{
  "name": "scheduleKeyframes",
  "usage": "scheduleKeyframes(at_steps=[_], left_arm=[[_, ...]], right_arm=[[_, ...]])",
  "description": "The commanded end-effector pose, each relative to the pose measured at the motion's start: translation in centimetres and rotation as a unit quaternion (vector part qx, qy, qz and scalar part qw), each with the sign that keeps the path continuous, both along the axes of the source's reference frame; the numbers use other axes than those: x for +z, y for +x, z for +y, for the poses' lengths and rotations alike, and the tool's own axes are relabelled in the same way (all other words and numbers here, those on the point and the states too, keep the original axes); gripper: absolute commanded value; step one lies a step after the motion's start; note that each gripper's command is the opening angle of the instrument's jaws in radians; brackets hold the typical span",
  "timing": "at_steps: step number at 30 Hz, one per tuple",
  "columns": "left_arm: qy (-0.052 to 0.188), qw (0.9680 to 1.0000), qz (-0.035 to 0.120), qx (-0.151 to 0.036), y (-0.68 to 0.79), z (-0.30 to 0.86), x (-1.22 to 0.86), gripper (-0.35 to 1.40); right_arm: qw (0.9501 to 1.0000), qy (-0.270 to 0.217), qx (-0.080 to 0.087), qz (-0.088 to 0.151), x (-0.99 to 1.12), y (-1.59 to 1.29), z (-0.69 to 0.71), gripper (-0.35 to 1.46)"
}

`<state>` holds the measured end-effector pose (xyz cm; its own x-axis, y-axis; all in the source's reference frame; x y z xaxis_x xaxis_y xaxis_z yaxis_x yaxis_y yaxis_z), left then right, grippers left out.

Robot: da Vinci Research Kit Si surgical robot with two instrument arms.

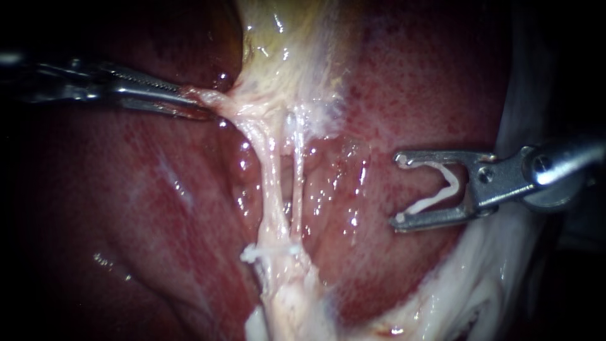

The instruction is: Clipping second clip left tube

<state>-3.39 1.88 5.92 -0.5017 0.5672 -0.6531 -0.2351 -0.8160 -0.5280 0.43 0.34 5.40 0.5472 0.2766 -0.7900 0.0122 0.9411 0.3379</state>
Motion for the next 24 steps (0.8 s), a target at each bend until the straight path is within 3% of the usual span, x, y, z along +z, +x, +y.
scheduleKeyframes(at_steps=[1,5,10,14,16,17,19,24], left_arm=[[0.001,1.0,-0.001,0.0,0.02,0.01,-0.03,-0.35],[0.007,1.0,-0.003,0.004,0.14,0.14,-0.23,-0.35],[0.001,0.9998,-0.008,-0.015,0.33,0.31,-0.59,-0.35],[-0.004,0.9997,-0.011,-0.019,0.41,0.34,-0.73,-0.35],[-0.004,0.9997,-0.011,-0.02,0.4,0.33,-0.74,-0.35],[-0.004,0.9997,-0.01,-0.02,0.4,0.33,-0.74,-0.35],[-0.004,0.9997,-0.01,-0.02,0.39,0.32,-0.73,-0.35],[-0.005,0.9997,-0.01,-0.021,0.37,0.32,-0.72,-0.35]], right_arm=[[1.0,0.0,0.0,0.0,0.0,0.0,0.0,0.5],[1.0,0.001,-0.001,0.001,0.0,0.0,0.0,0.5],[1.0,0.003,-0.004,0.003,0.0,0.01,0.0,0.5],[0.9998,0.009,-0.012,0.011,-0.02,0.05,-0.01,0.49],[0.9991,0.021,-0.028,0.023,-0.04,0.14,-0.02,0.49],[0.998,0.037,-0.04,0.032,-0.04,0.19,-0.02,0.49],[0.9954,0.074,-0.043,0.041,-0.05,0.34,-0.02,0.49],[0.9834,0.17,-0.017,0.062,-0.04,0.8,-0.07,0.49]])
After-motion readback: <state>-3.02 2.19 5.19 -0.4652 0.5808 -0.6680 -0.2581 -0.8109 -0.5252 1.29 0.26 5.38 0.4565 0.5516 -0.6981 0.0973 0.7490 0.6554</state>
